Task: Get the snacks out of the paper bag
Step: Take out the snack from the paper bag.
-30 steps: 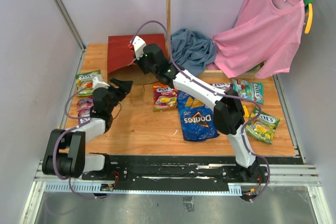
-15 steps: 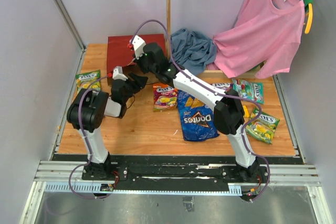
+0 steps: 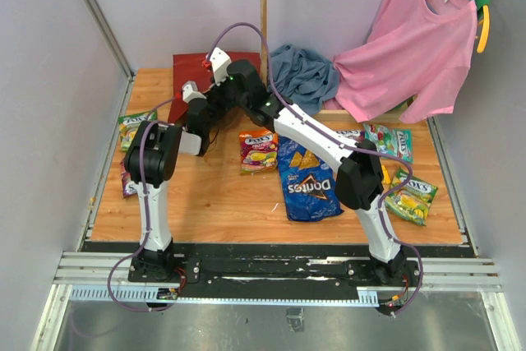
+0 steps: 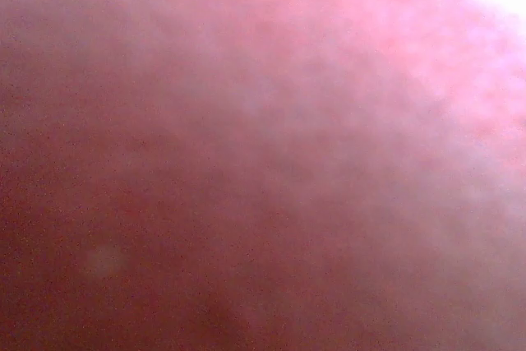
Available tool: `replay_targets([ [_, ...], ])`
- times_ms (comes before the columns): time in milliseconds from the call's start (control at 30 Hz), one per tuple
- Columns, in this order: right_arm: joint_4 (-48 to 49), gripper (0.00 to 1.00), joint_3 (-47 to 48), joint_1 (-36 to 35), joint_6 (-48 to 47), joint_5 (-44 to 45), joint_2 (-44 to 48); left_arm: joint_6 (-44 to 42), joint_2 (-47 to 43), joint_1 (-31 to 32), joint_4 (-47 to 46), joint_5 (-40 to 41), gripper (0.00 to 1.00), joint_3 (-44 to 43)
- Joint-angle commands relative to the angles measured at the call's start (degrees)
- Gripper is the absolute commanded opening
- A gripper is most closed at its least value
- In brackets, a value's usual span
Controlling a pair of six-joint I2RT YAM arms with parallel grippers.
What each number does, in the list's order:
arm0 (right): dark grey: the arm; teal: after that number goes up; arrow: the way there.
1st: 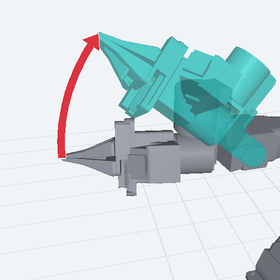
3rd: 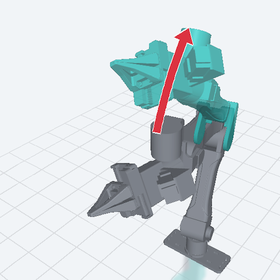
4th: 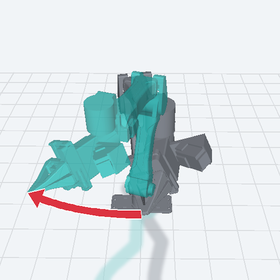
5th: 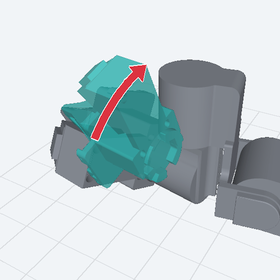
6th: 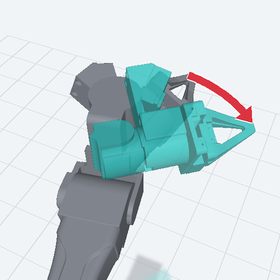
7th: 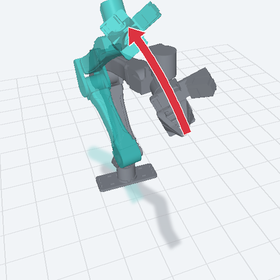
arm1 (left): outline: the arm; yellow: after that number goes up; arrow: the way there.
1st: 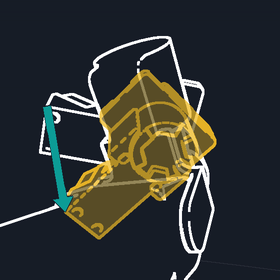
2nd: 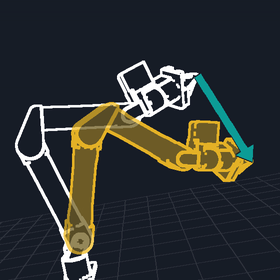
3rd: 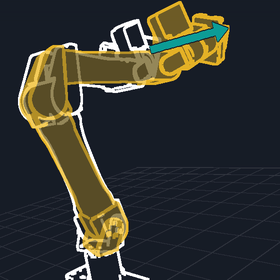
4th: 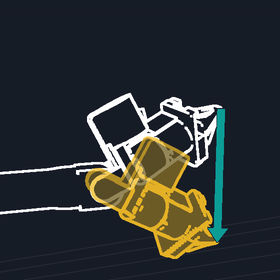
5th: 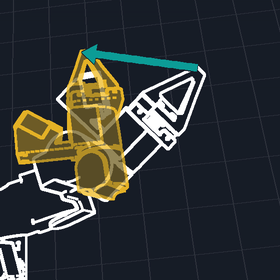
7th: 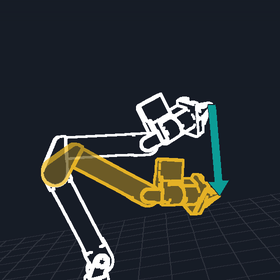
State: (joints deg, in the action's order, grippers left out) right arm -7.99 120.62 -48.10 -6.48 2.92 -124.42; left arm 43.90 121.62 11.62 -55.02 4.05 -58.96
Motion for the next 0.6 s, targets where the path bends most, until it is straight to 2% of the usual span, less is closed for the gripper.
replay_targets([
  [0, 0.5, 0.01, 2.4, 0.7, -0.4, 0.1, 0.6, 1.8, 1.3, 2.1, 11.1, 6.0, 0.62, -6.2],
  [133, 0.4, 0.01, 2.8, 0.7, 0.1, 0.1, 0.7, 5.0, 1.9, 3.7, 15.7, 9.3, 0.62, -8.8],
  [300, 0.8, 0.01, 2.5, 0.7, 1.4, -0.6, 1.1, 12.2, 2.2, 3.9, 18.2, 5.6, 0.62, -8.7],
  [567, 1.2, 0.01, 1.8, 0.7, 2.0, -0.4, 1.4, 22.6, -2.3, 5.9, 8.8, -0.2, 0.61, 2.9],
])
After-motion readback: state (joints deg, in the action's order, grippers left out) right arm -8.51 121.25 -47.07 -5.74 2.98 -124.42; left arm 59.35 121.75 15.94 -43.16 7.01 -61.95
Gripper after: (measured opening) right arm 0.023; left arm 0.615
